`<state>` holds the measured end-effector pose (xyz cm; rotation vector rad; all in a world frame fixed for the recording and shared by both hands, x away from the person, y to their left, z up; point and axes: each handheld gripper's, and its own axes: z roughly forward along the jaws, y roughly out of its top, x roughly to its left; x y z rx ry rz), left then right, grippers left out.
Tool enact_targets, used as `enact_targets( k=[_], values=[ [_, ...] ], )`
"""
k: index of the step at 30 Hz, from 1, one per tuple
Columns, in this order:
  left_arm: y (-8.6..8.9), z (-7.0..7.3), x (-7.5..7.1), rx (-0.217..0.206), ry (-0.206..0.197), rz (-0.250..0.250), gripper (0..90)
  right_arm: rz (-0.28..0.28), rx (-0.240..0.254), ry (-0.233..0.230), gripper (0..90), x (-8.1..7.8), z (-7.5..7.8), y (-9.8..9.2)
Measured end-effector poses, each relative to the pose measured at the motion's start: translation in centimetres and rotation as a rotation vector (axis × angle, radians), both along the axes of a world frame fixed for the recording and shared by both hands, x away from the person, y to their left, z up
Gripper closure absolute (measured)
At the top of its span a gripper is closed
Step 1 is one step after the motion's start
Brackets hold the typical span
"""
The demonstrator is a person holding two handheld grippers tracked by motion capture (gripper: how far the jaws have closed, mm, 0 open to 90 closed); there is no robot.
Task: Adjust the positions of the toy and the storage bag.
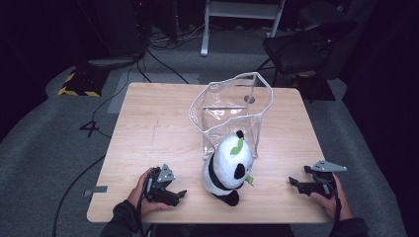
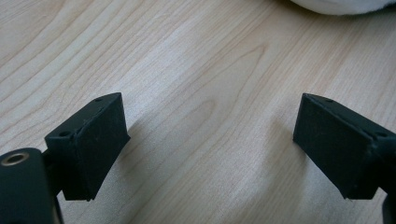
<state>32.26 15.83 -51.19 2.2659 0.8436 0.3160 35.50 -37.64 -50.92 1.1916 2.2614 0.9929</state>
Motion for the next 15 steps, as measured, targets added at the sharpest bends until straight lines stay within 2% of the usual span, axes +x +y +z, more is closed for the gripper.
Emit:
enact_targets(
  k=[8, 10, 12, 15],
  values=[
    [-0.6, 0.2, -0.3, 0.01, 0.009, 0.022, 10.2, 0.008, 0.0, 0.0, 15.2, 0.1, 0.0, -0.1],
    [-0.9, 0.3, -0.6, 0.008, 0.004, 0.012, 16.1, 0.01, 0.001, 0.001, 15.1, 0.1, 0.0, -0.1],
    [-1.4, 0.4, -0.9, 0.021, 0.009, 0.007, 15.5, 0.011, 0.001, 0.001, 15.1, 0.1, 0.0, -0.1],
    [-2.2, 0.9, -1.2, 0.0, 0.002, -0.018, 16.1, 0.012, 0.001, 0.001, 15.1, 0.1, 0.0, -0.1]
  ],
)
